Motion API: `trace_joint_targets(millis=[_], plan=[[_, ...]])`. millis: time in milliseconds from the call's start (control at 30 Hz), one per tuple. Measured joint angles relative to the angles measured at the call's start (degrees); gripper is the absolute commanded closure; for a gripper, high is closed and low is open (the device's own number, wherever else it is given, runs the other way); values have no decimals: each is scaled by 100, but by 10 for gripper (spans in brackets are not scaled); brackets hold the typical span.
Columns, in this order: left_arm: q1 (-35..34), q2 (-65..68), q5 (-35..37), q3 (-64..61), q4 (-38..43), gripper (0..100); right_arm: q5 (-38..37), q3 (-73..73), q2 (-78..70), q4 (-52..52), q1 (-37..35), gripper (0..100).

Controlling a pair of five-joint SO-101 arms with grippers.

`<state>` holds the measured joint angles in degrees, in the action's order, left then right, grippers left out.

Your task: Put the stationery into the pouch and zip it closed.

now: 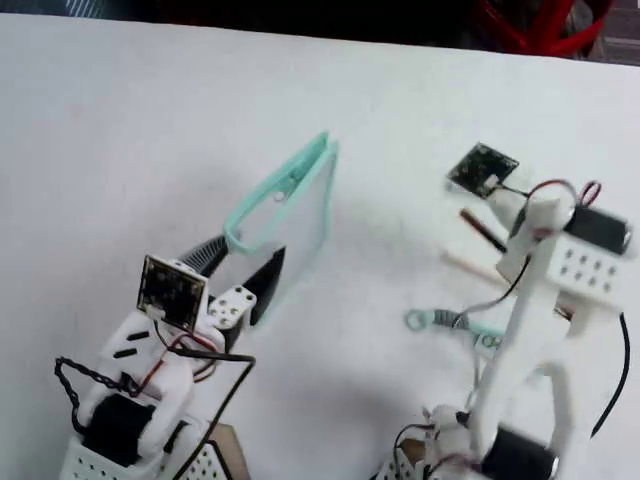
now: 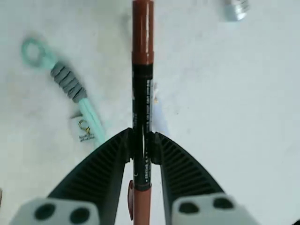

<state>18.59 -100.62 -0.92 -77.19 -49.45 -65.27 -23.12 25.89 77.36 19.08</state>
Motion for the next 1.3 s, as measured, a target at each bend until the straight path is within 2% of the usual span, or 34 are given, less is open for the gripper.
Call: trace_joint_targets(millis=[133, 500, 600, 700, 867, 967, 1133, 1300], plan=[[0, 0, 0, 0, 0, 786, 1266, -255, 897, -396, -246, 976], [0, 0, 0, 0, 0, 785, 3156, 492, 1046, -185, -1064, 976], [0, 0, 0, 0, 0, 785, 3930, 1090, 1046, -105, -1635, 976], [0, 0, 0, 0, 0, 785, 4624, 1820, 1046, 62, -2523, 976], [0, 0, 0, 0, 0, 784, 5310, 3393, 1055, 88, -4220, 976], [0, 0, 0, 0, 0, 784, 5785, 4044, 1116, -264, -4941, 977], [0, 0, 0, 0, 0, 784, 6637, 4132, 1029, -923, -5653, 981], [0, 0, 0, 0, 0, 784, 7015, 3481, 747, -1134, -5987, 981]])
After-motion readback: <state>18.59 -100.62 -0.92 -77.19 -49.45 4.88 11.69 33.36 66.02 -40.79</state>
